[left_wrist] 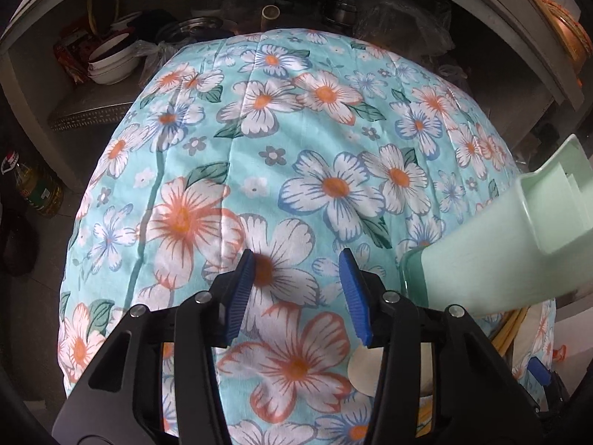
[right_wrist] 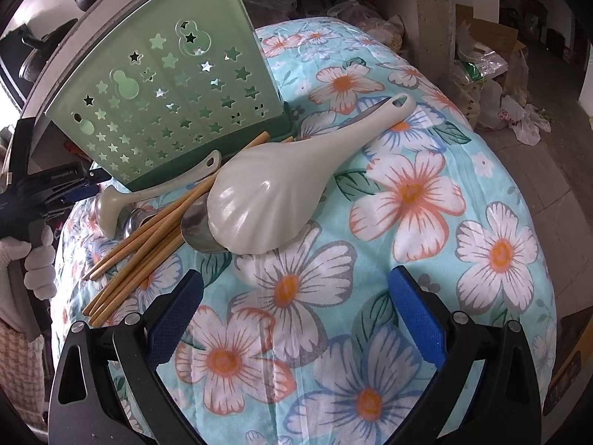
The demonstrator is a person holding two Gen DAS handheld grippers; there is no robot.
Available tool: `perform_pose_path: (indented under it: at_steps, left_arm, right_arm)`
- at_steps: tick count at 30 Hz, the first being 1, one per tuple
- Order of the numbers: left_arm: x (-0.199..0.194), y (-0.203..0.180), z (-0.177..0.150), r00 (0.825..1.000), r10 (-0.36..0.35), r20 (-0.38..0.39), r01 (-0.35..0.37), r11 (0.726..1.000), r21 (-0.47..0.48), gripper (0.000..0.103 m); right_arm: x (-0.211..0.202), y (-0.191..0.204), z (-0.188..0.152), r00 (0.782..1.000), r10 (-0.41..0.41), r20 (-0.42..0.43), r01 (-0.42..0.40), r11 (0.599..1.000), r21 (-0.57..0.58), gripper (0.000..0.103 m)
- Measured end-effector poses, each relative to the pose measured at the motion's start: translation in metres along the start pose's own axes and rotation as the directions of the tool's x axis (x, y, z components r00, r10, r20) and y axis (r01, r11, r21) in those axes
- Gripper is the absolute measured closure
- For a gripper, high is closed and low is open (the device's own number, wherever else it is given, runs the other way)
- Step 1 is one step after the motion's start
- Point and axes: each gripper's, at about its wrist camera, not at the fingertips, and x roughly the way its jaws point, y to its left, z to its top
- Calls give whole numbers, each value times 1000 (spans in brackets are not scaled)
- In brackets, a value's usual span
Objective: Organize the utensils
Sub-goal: 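Move both tools toward the utensils lying beside the green holder, then close the left gripper on the white ceramic ladle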
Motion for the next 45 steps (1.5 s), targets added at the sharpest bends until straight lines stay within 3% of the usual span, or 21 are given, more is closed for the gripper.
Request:
perform_pose_path:
  at_steps: [7,13,17,33,45]
  left_arm:
    - [8,-13,10,999,39,-22,-35,991,129,55]
    - [7,-31,4,997,79,-13,-73,959,275,52]
    - [7,-39,-1,998,48,-37,-33,941,336,48]
    - [-26,-40,-27,994,-93,-66,111,920,376,48]
    - [-54,-46,-72,975,-195,-103,220,901,374,48]
  right_arm:
    - [2,2,0,1000,-18,-3,18,1000,11,5]
    - [4,4,1,1000,-30,-5,31,999,19,5]
    - [5,4,0,999,-36,-3,36,999,25,5]
    - [7,7,1,998,-59,-1,59,998,39,5]
    - [10,13,-1,996,-88,-3,88,996,32,5]
